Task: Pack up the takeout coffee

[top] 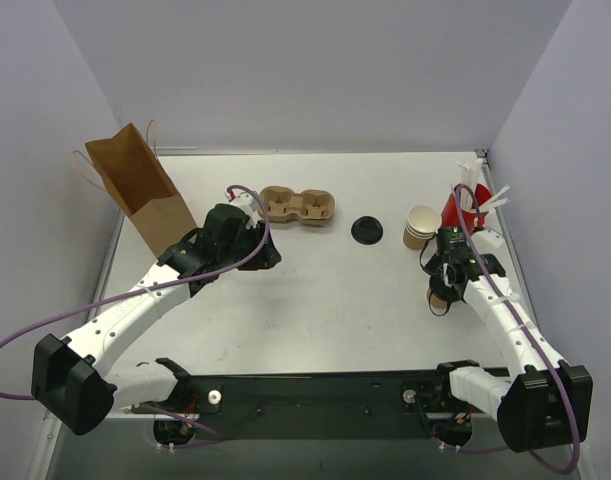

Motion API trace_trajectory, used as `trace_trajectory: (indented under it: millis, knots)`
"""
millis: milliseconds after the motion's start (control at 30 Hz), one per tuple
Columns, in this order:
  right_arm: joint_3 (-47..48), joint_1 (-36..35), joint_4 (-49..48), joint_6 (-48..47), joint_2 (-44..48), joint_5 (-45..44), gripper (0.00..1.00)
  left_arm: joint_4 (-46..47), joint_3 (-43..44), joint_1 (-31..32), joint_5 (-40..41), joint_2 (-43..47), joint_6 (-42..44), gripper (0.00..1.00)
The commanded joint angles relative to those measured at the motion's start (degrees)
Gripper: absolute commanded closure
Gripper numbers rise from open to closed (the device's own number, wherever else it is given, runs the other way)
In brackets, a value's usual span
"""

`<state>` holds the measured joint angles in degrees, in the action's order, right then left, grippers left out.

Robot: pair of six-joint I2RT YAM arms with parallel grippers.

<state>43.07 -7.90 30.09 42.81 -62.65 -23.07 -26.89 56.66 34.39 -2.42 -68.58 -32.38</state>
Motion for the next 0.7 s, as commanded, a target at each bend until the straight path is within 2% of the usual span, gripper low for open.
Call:
trace_trajectory:
  millis: [0,200,667]
  knots:
    - [-2.73,1.4,0.59,0.08,0.43,2.59,0.33,1.32,-0.06,-0.2,0.04,1.6,0.65,0.44]
    - [-2.12,1.66,1.29,0.26,0.95,4.17,0.21,1.32,-0.06,-0.2,0.13,1.6,0.65,0.44]
    - [4.12,1.57,6.74,-1.15,2.62,4.7,0.09,1.23,0.03,-0.29,0.75,1.96,0.57,0.44]
